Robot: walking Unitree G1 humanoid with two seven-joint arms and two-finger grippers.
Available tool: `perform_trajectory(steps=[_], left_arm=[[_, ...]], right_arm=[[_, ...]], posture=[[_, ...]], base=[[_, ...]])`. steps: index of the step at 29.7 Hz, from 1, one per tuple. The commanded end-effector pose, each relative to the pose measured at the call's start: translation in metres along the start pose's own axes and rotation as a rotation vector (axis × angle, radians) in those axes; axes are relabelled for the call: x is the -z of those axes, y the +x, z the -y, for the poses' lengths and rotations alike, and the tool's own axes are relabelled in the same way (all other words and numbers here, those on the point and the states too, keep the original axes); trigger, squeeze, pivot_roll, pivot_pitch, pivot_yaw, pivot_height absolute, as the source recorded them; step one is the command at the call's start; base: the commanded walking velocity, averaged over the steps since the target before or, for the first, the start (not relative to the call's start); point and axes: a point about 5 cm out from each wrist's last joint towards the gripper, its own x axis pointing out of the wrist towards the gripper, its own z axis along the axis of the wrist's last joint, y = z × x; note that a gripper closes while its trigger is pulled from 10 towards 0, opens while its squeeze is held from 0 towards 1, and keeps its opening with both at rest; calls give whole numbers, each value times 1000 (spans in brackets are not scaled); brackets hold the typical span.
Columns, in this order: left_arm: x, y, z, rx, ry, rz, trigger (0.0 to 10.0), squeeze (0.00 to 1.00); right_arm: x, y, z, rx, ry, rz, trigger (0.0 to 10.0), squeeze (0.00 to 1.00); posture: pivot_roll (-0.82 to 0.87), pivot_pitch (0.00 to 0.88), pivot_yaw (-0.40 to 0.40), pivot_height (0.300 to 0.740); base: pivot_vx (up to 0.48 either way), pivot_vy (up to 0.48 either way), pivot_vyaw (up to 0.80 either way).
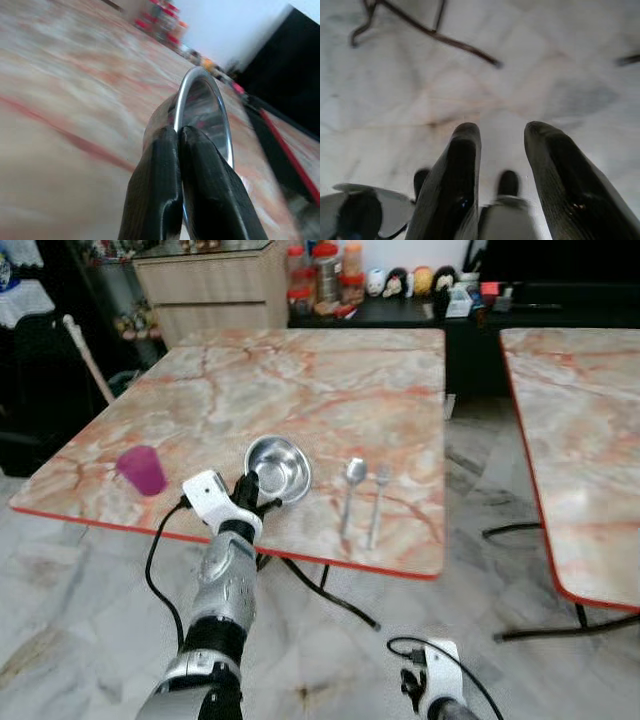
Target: Setting the table
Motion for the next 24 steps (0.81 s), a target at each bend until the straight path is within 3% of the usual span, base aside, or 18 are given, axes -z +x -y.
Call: perform_trajectory(steps=[1,6,14,16,18,21,23,24], left_arm=[[-4,1,-2,-8,23,20,10000,0],[-16,2,-3,-13,9,88,10000,0],[-48,1,-27,-91,13,205,10000,0],[-48,1,-27,-91,13,205,10000,0],[-64,-7,-46,-150,34,265,10000,0],[-72,-13,-59,-190,45,295,10000,0],[-85,-27,-84,-275,89,335,10000,0],[-85,-27,-84,-275,89,335,10000,0]], right_arm=[[0,0,-3,-3,2,1,10000,0],[0,0,-3,-6,-1,0,10000,0],[-3,1,-2,-2,2,11,10000,0],[-3,1,-2,-2,2,11,10000,0],[-3,1,-2,-2,5,12,10000,0],[-2,1,-3,-2,7,12,10000,0],[-1,1,-4,-4,9,10,10000,0],[-1,1,-4,-4,9,10,10000,0]], posture=[[-24,0,83,740],[-19,0,77,740],[-9,0,74,740],[-9,0,74,740],[-6,0,75,740],[1,0,75,740],[13,0,72,740],[13,0,72,740]], base=[[0,-480,0],[0,-480,0],[0,-480,0],[0,-480,0],[0,-480,0],[0,-480,0],[0,-326,0],[0,-270,0]])
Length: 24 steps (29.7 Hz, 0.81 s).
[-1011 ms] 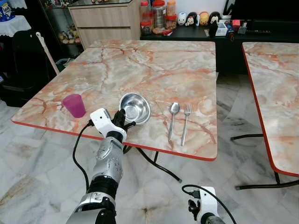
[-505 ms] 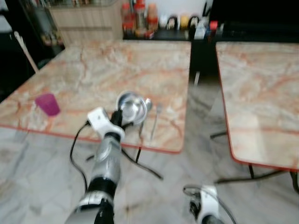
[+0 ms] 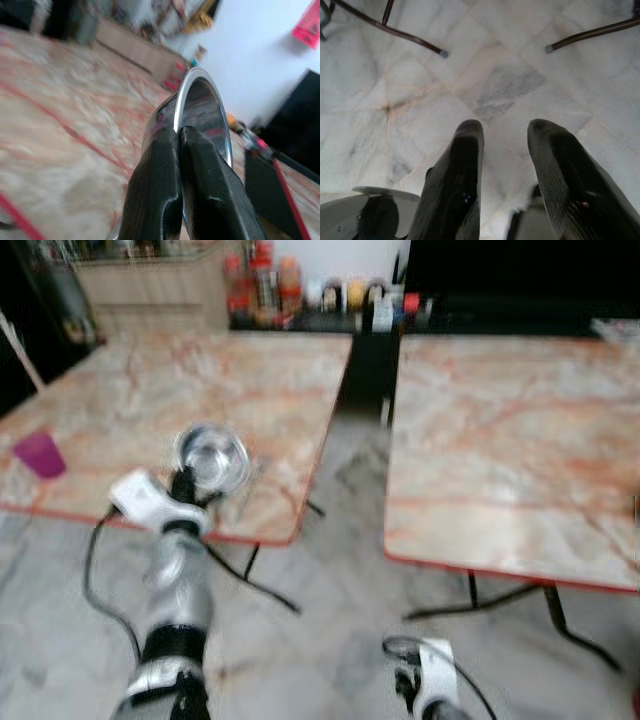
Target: Setting the table
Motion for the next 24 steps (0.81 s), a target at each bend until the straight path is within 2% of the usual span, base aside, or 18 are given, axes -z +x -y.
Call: perform_trajectory(steps=[1,2,5,7,8,10,11,12,14,15,17,18,19,20,22,24], left_arm=[[-6,-5,-16,-61,28,22,10000,0],[-9,-7,-27,-94,58,34,10000,0],[-12,-10,-36,-123,88,45,10000,0],[-22,-24,-72,-264,175,78,10000,0],[-22,-24,-72,-264,175,78,10000,0],[-29,-35,-96,-349,240,87,10000,0],[-29,-35,-96,-349,240,87,10000,0],[-33,-45,-115,-407,298,75,10000,0],[-33,-55,-131,-463,340,43,10000,0],[-33,-55,-131,-463,340,43,10000,0],[-23,-63,-144,-487,377,-47,10000,0],[-23,-63,-144,-487,377,-47,10000,0],[-1,-71,-152,-462,402,-209,10000,0],[6,-74,-153,-451,414,-263,10000,0],[32,-85,-152,-349,472,-457,10000,0],[43,-90,-148,-284,512,-512,10000,0]], right_arm=[[0,-1,4,13,1,3,10000,0],[1,-1,4,12,0,2,10000,0],[1,-1,4,11,-1,1,10000,0],[0,-1,5,13,1,4,10000,0],[0,-1,5,13,1,4,10000,0],[0,-1,5,14,1,3,10000,0],[0,-1,5,14,1,3,10000,0],[2,-1,5,13,-2,-1,10000,0],[3,-1,4,11,-3,-3,10000,0],[3,-1,4,11,-3,-3,10000,0],[3,-1,3,8,-3,-5,10000,0],[3,-1,3,8,-3,-5,10000,0],[3,-1,2,7,-1,-5,10000,0],[3,-1,2,6,0,-5,10000,0],[2,-1,1,5,1,-4,10000,0],[2,0,0,4,1,-4,10000,0]], posture=[[15,0,72,740],[12,2,74,740],[12,3,75,740],[7,9,79,740],[7,9,79,740],[7,9,79,740],[7,9,79,740],[29,16,73,740],[29,16,73,740],[29,16,73,740],[37,16,77,740],[37,16,77,740],[39,17,78,740],[39,17,78,740],[35,15,80,740],[36,13,79,740]], base=[[0,0,0],[0,0,0],[0,0,0],[0,0,0],[0,0,0],[0,0,0],[0,0,0],[0,0,0],[0,0,0],[0,0,0],[0,0,0],[0,0,0],[0,0,0],[0,0,0],[0,0,0],[0,0,0]])
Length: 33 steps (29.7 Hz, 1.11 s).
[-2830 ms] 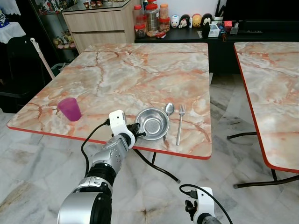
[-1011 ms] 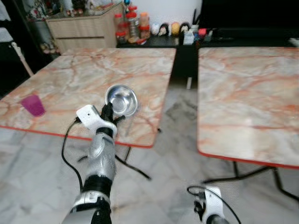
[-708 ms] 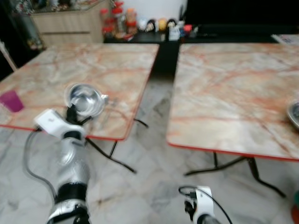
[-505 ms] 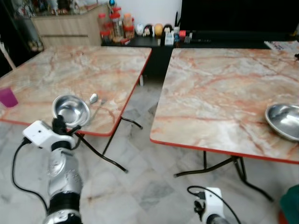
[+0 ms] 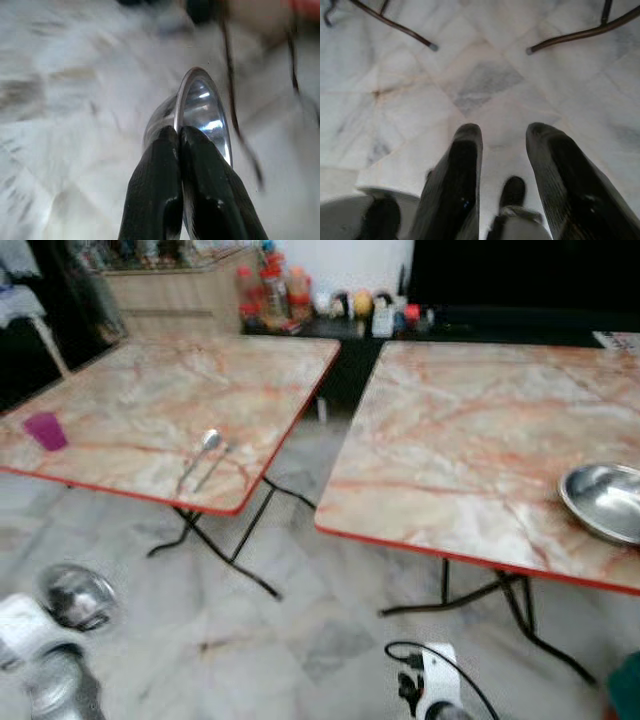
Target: Setting the table
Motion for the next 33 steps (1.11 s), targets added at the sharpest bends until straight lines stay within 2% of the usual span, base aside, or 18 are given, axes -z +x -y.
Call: perform_trajectory(steps=[1,3,4,5,7,9,14,18,22,33], left_arm=[[3,2,12,91,69,-28,10000,0],[17,-1,30,215,85,-111,10000,0],[29,-5,45,310,165,-171,10000,0],[29,-5,45,310,165,-171,10000,0],[44,-12,63,386,196,-246,10000,0],[50,-15,70,413,220,-269,10000,0],[62,-26,99,554,299,-318,10000,0],[63,-27,103,575,306,-324,10000,0],[69,-34,117,632,335,-347,10000,0],[84,-39,106,523,358,-399,10000,0]], right_arm=[[2,0,-1,-1,3,-7,10000,0],[1,0,-1,0,4,-6,10000,0],[1,0,-1,2,4,-6,10000,0],[1,0,-1,2,4,-6,10000,0],[0,0,0,5,4,-2,10000,0],[-1,0,0,5,3,2,10000,0],[-3,1,1,5,5,5,10000,0],[-3,1,1,5,4,5,10000,0],[-5,1,1,7,4,9,10000,0],[-8,2,4,15,4,11,10000,0]], posture=[[30,14,79,740],[35,11,78,740],[32,10,77,740],[32,10,77,740],[26,6,78,740],[26,6,78,740],[19,0,71,740],[19,0,71,740],[20,0,67,740],[2,0,65,740]], base=[[0,0,0],[0,0,0],[0,0,0],[0,0,0],[0,0,0],[0,0,0],[0,0,0],[0,0,0],[0,0,0],[0,-54,0]])
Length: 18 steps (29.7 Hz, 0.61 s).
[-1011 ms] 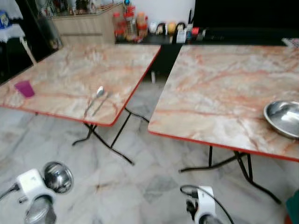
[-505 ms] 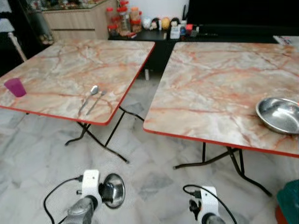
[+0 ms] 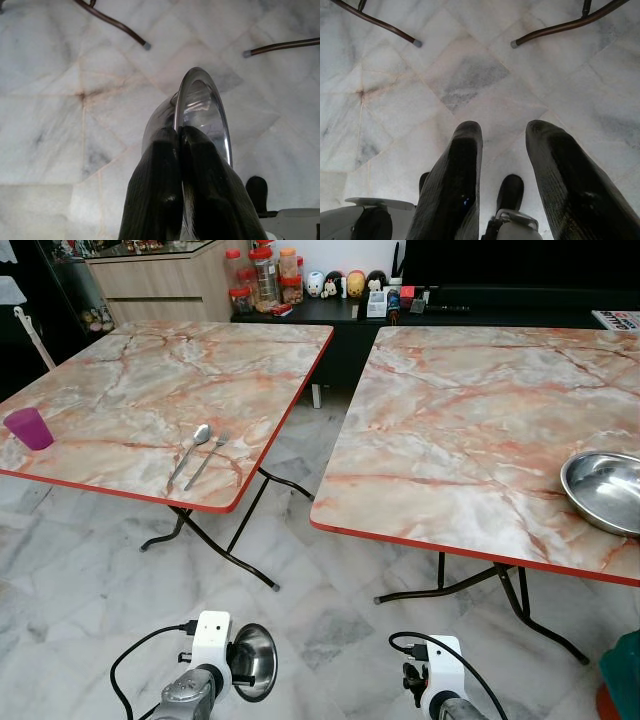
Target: Setting the table
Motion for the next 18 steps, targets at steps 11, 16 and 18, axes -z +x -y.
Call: perform_trajectory(steps=[11,16,18], left_arm=[[9,-2,-3,-43,-40,-28,10000,0],[7,-2,-2,-35,-43,-19,10000,0],[7,-2,-2,-32,-42,-18,10000,0]], right_arm=[[-3,0,5,14,0,6,10000,0],[-1,-1,6,15,-3,-5,10000,0],[1,-1,6,17,-3,-13,10000,0]], posture=[[-15,2,58,740],[-24,1,60,740],[-26,1,60,740]], base=[[0,-297,-256],[0,-335,0],[0,-349,-356]])
